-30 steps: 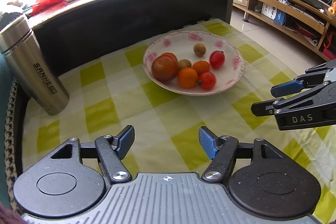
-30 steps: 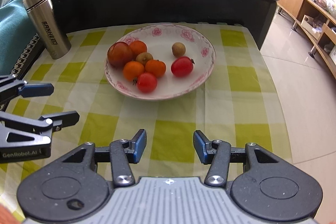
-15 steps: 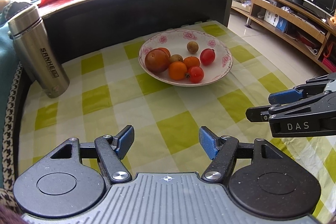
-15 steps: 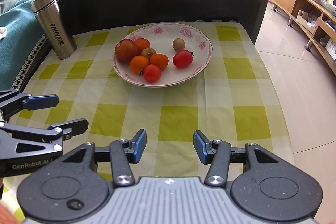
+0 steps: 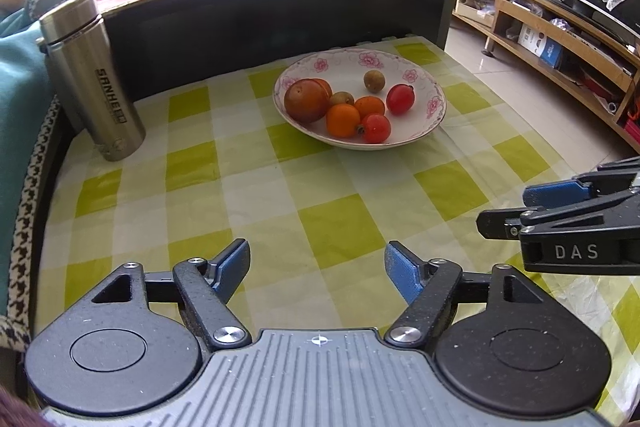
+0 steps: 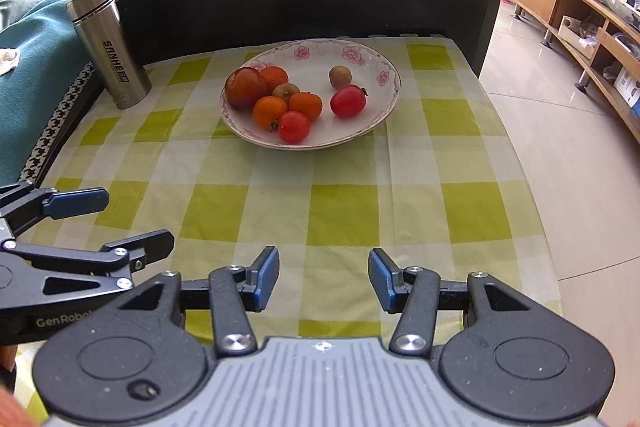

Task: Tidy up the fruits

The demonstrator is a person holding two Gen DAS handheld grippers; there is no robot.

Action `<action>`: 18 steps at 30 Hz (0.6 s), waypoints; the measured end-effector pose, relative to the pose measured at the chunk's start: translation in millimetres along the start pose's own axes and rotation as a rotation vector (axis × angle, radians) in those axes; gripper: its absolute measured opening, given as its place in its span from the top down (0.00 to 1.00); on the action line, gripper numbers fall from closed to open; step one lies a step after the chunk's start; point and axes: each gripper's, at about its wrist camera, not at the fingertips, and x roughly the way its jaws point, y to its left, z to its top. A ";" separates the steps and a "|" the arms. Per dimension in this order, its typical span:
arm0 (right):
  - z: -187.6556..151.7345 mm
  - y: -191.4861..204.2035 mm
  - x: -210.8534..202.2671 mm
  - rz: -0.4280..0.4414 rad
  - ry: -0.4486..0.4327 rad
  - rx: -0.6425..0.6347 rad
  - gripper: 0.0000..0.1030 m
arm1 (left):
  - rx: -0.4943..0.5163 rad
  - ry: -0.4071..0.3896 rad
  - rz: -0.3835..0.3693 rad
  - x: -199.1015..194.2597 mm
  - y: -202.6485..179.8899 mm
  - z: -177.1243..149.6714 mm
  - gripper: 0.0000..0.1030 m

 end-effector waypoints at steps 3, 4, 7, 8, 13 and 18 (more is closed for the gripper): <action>-5.4 0.6 -4.7 0.001 0.000 0.007 0.48 | -0.008 -0.010 0.019 -4.8 -2.7 -3.3 0.16; -7.2 1.1 -6.4 0.003 0.000 0.007 0.48 | -0.009 -0.014 0.025 -6.8 -3.7 -3.9 0.15; -12.4 2.6 -12.3 0.006 -0.004 0.011 0.48 | -0.015 -0.034 0.036 -13.6 -7.0 -6.2 0.08; -13.8 2.9 -14.6 0.007 -0.006 0.013 0.48 | -0.019 -0.037 0.036 -15.5 -7.9 -7.0 0.06; -20.9 2.8 -26.1 0.008 -0.019 0.030 0.48 | -0.021 -0.050 0.055 -22.9 -13.5 -11.4 0.00; -27.8 2.4 -34.0 0.002 -0.023 0.042 0.48 | -0.030 -0.055 0.064 -28.7 -16.9 -16.7 0.00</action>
